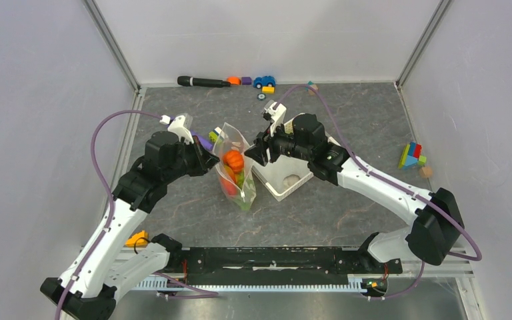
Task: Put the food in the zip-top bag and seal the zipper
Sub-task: Adjust the zipper food storage bag at the center of the board, then pick up the fake vegetable from the bin.
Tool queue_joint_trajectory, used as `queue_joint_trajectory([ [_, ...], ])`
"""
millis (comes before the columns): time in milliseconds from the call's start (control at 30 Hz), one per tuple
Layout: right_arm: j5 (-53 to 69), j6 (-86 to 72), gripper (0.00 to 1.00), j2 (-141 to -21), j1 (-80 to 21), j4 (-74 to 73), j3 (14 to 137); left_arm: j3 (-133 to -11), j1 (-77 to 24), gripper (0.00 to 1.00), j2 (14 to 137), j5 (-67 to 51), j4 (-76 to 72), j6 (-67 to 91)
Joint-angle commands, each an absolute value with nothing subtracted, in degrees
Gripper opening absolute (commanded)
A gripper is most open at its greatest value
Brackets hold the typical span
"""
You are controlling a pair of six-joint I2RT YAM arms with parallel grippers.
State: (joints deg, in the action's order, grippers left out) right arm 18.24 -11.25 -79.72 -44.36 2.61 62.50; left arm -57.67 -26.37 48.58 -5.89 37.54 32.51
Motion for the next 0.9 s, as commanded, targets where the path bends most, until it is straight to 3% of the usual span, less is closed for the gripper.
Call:
queue_joint_trajectory([
  [0,18.0,-7.1,0.72,-77.6,-44.3,4.5,63.9,-57.5,-26.0,0.02,48.6,-5.0,35.9,32.1],
  [67,15.2,-7.2,0.98,-76.9,-43.9,2.8,64.9,-57.4,-25.9,0.02,48.6,-4.8,35.9,32.2],
  [467,-5.8,-9.5,0.98,-71.9,-37.5,-3.3,61.2,-57.3,-25.8,0.02,49.2,-6.8,35.5,32.0],
  [867,-9.2,-16.6,0.98,-84.1,-33.0,-0.8,58.3,-56.9,-25.7,0.02,48.9,-8.5,34.5,31.5],
])
